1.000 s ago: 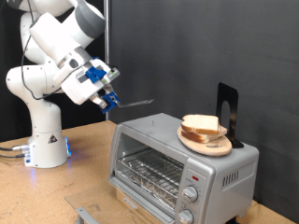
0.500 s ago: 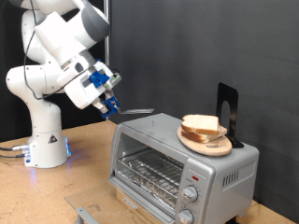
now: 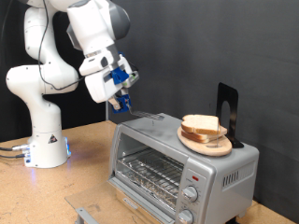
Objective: Make a piece of toast with the oven
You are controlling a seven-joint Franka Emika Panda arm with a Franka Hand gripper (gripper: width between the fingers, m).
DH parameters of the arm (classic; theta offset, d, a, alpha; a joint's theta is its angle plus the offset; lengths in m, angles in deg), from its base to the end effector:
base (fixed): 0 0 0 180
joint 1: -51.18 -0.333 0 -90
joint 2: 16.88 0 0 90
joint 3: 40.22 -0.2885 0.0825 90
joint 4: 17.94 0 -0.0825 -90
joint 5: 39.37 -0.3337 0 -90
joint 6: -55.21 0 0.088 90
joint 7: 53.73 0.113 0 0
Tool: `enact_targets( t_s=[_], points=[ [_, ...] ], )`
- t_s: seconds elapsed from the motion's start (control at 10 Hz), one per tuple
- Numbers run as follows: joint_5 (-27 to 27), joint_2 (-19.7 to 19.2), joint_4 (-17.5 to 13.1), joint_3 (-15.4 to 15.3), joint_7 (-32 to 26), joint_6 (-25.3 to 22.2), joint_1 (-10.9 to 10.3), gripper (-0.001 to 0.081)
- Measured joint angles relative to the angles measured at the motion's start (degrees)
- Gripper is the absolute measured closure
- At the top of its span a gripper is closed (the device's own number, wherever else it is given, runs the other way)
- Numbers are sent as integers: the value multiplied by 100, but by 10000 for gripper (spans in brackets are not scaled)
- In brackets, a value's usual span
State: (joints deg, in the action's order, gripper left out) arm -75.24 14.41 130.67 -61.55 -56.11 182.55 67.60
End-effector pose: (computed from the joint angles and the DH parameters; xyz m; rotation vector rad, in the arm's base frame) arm 0.3663 0.0545 0.4354 -2.7750 0.3531 -0.2409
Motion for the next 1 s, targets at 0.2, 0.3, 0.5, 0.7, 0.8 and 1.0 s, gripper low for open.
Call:
enact_targets(
  t_s=[0.2, 0.3, 0.5, 0.7, 0.8, 1.0],
  points=[
    [39, -294, -247, -121, 243, -159, 5, 337],
    [39, -410, -326, -184, 312, -166, 4, 337],
    [39, -571, -432, -304, 398, -125, 3, 337],
    [15, -628, -486, -390, 399, -10, -2, 337],
    [-11, -630, -519, -416, 399, 18, -10, 337],
    [-92, -641, -609, -440, 416, 22, -15, 337]
  ],
)
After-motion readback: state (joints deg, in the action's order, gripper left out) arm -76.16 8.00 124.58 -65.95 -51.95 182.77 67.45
